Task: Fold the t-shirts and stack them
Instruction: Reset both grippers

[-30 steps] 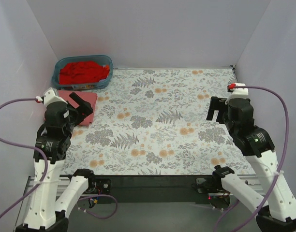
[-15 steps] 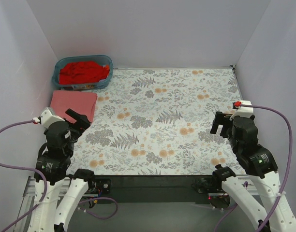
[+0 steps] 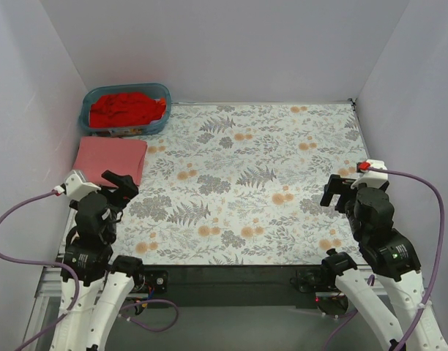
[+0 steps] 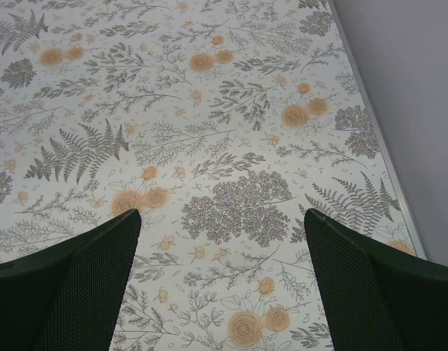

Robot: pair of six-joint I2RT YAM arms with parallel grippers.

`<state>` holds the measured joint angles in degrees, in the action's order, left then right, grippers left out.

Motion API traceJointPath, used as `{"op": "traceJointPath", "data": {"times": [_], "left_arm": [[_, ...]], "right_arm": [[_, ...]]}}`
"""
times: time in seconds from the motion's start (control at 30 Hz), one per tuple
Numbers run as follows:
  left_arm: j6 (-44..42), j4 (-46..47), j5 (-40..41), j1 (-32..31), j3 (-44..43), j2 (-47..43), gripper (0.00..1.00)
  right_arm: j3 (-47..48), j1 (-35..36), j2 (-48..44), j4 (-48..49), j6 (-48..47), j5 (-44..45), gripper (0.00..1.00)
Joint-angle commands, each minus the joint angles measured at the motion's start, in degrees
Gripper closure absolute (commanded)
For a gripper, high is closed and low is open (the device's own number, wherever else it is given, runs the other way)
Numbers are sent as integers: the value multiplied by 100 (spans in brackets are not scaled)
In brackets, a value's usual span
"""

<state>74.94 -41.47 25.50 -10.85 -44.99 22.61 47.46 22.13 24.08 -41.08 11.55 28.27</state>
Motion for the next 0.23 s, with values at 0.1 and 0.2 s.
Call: {"op": "traceJointPath", "data": {"times": [0.1,0.2], "left_arm": [[-146,446,8,-22,412,-503,4],[-207,552,-45,-14,596,-687,5]], "right_arm": [[-79,-16,-78,443,-153,3,2],[-114,-7,-114,548,-215,29,2]]}}
